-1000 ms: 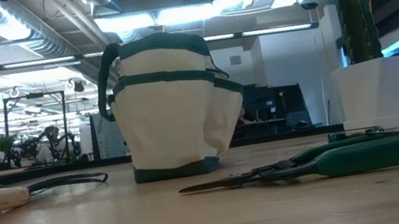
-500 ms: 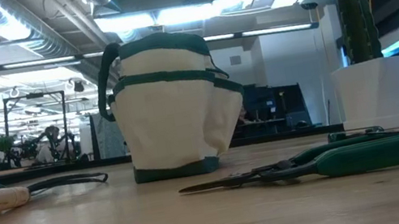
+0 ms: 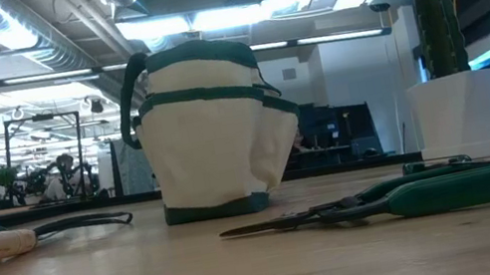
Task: Pick & Place Garden tools in Gardening bag
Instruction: Put the green shear scissors into the green gardening bag
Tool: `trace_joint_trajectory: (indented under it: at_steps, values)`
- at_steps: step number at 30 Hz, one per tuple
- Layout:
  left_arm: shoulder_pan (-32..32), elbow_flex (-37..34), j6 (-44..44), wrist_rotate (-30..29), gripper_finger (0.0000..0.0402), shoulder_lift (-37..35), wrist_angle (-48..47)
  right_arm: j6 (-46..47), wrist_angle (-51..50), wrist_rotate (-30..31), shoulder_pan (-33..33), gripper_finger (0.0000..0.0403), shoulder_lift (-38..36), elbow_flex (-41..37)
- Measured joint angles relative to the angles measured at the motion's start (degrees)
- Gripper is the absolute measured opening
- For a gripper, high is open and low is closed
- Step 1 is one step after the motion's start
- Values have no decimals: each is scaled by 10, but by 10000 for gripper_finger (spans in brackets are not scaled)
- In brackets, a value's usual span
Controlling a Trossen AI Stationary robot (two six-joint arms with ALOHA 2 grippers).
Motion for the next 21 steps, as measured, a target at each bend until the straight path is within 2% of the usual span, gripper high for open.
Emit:
trace_joint_trajectory:
  at_steps: [12, 21]
  values:
    - [-26, 0, -177, -9, 88, 0, -193, 29, -55, 0, 0, 263, 5, 0]
    - [-30, 0, -292, -40, 88, 0, -215, 31, -54, 0, 0, 263, 27, 0]
